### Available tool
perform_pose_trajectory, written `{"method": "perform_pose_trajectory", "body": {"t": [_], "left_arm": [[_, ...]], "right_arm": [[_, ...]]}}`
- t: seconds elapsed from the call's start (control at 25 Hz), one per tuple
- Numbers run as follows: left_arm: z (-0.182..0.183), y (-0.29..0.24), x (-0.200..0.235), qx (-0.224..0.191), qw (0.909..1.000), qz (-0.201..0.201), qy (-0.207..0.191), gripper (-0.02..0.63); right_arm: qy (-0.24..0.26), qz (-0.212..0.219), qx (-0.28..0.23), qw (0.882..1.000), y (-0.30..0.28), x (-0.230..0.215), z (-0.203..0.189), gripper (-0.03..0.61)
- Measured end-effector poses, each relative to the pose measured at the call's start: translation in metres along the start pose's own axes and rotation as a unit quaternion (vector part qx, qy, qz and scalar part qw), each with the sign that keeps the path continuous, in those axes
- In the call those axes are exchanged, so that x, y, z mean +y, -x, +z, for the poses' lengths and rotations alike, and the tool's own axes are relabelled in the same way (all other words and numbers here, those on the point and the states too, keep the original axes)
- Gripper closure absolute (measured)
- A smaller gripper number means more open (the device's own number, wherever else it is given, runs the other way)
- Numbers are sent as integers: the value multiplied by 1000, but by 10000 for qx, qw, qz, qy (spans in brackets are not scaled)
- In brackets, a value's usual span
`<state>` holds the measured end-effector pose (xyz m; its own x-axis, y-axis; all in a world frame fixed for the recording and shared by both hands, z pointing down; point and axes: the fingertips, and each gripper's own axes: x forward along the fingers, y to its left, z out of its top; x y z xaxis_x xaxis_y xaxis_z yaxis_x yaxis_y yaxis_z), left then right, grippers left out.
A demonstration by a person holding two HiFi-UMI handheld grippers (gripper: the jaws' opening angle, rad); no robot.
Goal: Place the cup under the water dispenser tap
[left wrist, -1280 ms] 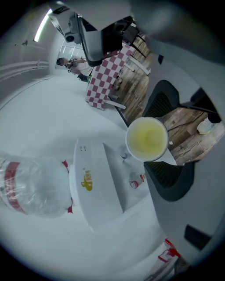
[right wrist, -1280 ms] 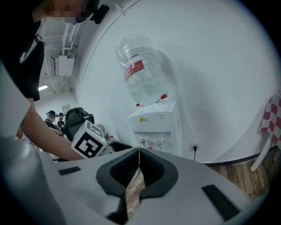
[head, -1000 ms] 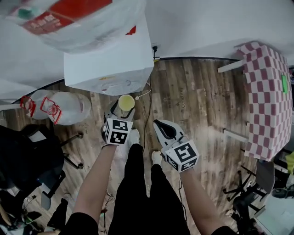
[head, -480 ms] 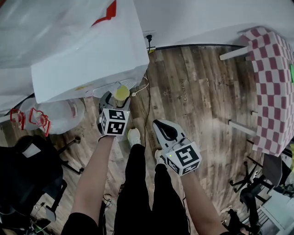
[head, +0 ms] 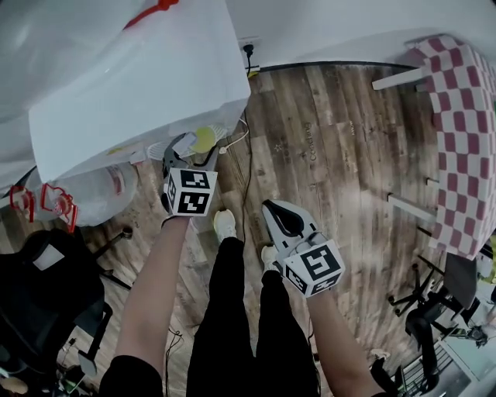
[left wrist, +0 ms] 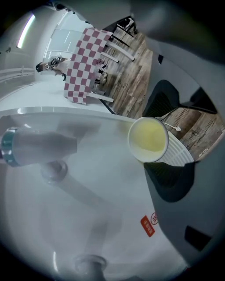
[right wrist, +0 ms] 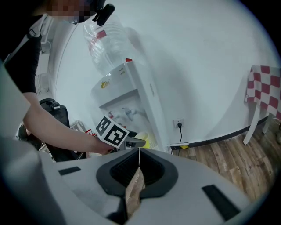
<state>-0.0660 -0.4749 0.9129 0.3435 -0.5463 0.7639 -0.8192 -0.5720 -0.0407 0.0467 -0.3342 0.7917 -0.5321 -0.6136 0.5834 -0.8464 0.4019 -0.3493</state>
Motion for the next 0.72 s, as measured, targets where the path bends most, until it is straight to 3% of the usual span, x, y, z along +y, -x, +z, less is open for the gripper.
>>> {"method": "perform_pose_trajectory", "body": {"t": [0.72], "left_arm": [[-5, 25, 0, 124, 9998, 54, -177, 239]], "right_arm": [[54, 4, -149, 9999, 22, 0, 12, 557]]}}
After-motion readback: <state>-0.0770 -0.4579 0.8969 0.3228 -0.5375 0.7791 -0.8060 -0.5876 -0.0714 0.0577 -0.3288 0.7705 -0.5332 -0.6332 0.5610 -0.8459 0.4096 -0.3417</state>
